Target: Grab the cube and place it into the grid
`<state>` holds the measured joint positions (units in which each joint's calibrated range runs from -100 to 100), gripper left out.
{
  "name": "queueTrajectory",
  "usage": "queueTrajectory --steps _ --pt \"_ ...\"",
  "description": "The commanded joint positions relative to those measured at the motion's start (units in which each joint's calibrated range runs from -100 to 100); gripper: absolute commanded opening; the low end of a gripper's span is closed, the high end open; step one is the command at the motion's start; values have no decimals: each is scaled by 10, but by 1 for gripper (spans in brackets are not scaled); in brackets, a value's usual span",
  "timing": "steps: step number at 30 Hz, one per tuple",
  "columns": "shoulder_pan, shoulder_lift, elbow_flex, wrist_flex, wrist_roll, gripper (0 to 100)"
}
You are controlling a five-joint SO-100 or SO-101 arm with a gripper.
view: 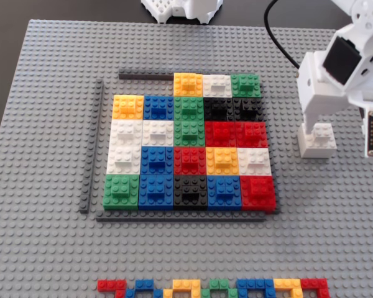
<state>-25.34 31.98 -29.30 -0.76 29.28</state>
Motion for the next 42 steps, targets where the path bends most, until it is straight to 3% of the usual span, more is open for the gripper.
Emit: queueTrajectory --steps 1,26,34,42 --pt "-4 -18 -40 1 0 30" --pt "-11 -4 -20 -12 -2 29" --pt "-6 -2 -19 -14 -1 15" --pt "-3 0 -29 -11 0 10"
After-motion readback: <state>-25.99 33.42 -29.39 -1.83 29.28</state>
